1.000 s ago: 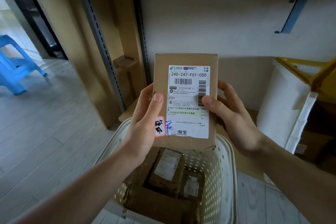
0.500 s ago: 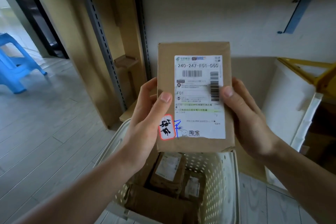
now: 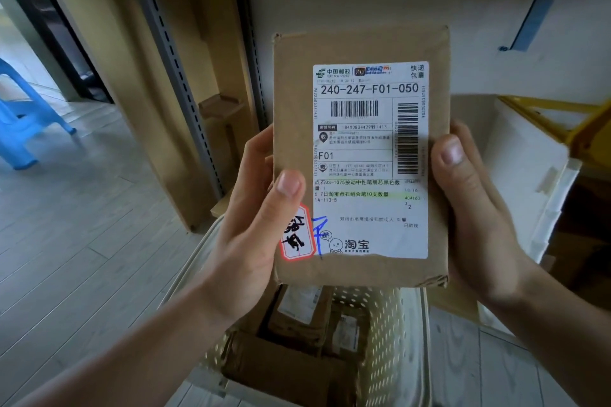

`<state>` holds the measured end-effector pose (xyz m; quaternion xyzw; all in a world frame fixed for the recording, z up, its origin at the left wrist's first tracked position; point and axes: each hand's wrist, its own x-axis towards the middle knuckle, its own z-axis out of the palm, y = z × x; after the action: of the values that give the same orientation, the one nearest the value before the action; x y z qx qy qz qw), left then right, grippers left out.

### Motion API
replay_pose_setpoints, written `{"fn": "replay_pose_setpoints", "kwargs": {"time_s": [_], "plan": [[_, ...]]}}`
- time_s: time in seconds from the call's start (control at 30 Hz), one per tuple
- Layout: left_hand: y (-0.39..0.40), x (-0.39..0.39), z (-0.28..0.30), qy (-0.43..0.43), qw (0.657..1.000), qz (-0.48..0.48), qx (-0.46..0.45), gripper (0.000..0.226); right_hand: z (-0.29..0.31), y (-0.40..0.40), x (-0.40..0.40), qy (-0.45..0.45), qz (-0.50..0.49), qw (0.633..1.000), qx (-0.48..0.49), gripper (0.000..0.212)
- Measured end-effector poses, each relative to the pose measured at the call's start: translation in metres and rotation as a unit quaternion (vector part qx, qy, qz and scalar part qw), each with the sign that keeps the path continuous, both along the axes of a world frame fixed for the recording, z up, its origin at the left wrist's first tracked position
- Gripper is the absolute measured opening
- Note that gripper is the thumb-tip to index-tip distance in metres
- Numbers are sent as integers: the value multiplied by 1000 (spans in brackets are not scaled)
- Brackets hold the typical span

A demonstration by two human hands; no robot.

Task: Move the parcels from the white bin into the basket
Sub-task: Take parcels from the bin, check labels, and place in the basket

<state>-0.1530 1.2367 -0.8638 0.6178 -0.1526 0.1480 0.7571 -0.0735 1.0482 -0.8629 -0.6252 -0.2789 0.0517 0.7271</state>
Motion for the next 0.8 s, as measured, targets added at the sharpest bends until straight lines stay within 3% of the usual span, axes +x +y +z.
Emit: {"fn": "replay_pose_setpoints", "kwargs": {"time_s": [0.27,0.4,0.5,0.6,0.73,0.8], "plan": [[-2,3,-6,-6,1000,11,-25,65,-2,-3,3,9,-13,1000,-18,89],[0,7,-11,12,1000,16,-18,55,-4,-3,6,30,-15,999,-21,80],[3,12,-19,58,998,23,-17,59,-7,-5,14,88,-4,995,-38,61],[7,17,-30,121,992,41,0,48,-10,-8,18,145,-1,986,-82,52],[12,20,-47,205,975,60,61,26,-16,-9,21,180,-17,971,-160,78],[17,23,-57,242,960,76,120,24,-22,-10,24,171,-36,956,-234,77]]}}
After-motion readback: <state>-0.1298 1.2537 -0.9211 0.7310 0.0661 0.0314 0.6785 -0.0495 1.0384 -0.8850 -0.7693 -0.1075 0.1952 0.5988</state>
